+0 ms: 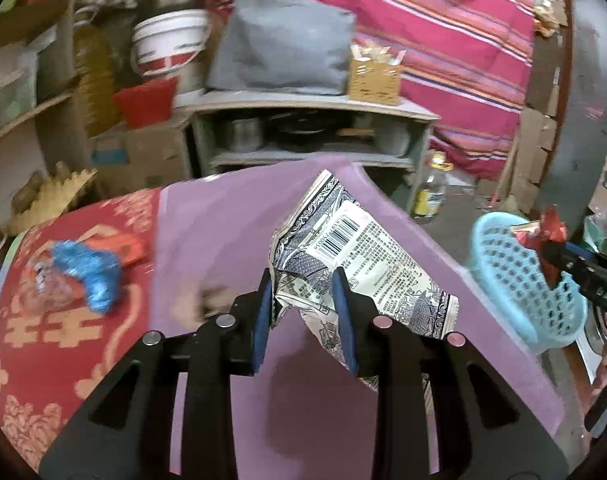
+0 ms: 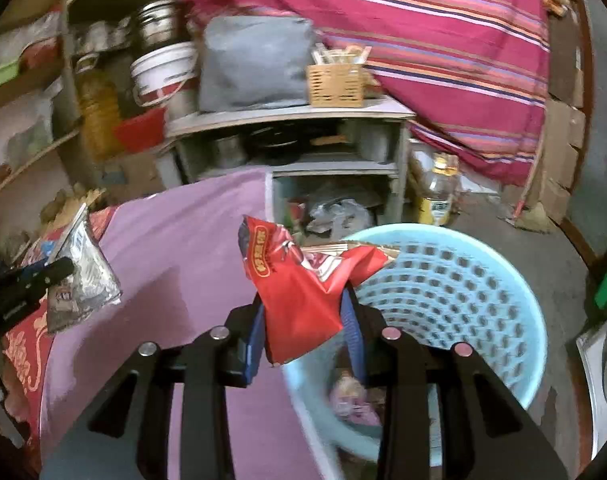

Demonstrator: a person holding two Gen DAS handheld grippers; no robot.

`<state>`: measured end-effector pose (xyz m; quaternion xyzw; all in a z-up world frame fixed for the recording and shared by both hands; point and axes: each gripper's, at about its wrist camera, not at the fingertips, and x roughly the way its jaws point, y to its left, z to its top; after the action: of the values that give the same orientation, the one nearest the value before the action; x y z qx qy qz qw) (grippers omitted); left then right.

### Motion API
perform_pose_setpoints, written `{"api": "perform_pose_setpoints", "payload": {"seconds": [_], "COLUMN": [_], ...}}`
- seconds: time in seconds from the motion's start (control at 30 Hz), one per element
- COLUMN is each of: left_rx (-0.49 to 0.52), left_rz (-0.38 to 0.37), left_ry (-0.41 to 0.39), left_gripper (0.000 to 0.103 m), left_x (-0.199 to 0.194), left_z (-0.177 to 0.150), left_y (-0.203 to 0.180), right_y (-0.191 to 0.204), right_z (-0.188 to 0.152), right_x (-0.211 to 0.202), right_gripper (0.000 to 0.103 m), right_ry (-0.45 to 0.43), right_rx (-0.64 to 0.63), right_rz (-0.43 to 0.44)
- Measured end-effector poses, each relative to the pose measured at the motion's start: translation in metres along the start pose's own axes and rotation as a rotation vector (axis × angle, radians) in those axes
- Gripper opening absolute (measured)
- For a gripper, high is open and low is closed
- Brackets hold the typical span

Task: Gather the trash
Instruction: 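Carry both bags over the blue basket and open both tools to drop them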

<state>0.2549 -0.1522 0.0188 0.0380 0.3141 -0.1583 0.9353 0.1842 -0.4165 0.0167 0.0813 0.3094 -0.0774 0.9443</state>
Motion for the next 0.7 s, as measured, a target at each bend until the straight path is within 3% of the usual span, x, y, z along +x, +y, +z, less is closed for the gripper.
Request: {"api": "perform_pose_setpoints", "payload": {"seconds": [0.27,0.4,0.53,0.6,0.67,0.7], "left_rx": [0.093,0.115,0.156,0.176,0.189,0.191], "left_rz": [-0.094,-0.164,-0.184,-0.185,-0.181,-0.184], "left_ry": [-0.045,-0.033,-0.011,0.005,0.019,0.024], "left_gripper": [0.028,0.028,0.028,0.03,0.042,0.042], "left_x": [0.011,0.027,0.043,0.052,0.06,0.063], "left_z": [0.028,0.035,0.031,0.028,0.026,0.025], "left_y": [-0.109,-0.162,-0.197,-0.21,-0.215,-0.216], "right_y": [-0.077,-0.109,-0.13,-0.135,-0.138,-0.14], "right_z": [0.008,0.008,0.007,0.005,0.004,0.004], "right_x": [-0.015,-0.021,-0.024,-0.023,-0.021,-0.019], "right_gripper": [0.035,0.035,0.035,0.035,0.035,0.035], "right_ry": [-0.025,-0.042,-0.051,-0.046,-0.04,-0.036], "right_rx": [0.103,0.168,0.204,0.208,0.209,0.21], "right_rz": [-0.044,-0.062,-0.067,-0.073,-0.075,-0.077]}}
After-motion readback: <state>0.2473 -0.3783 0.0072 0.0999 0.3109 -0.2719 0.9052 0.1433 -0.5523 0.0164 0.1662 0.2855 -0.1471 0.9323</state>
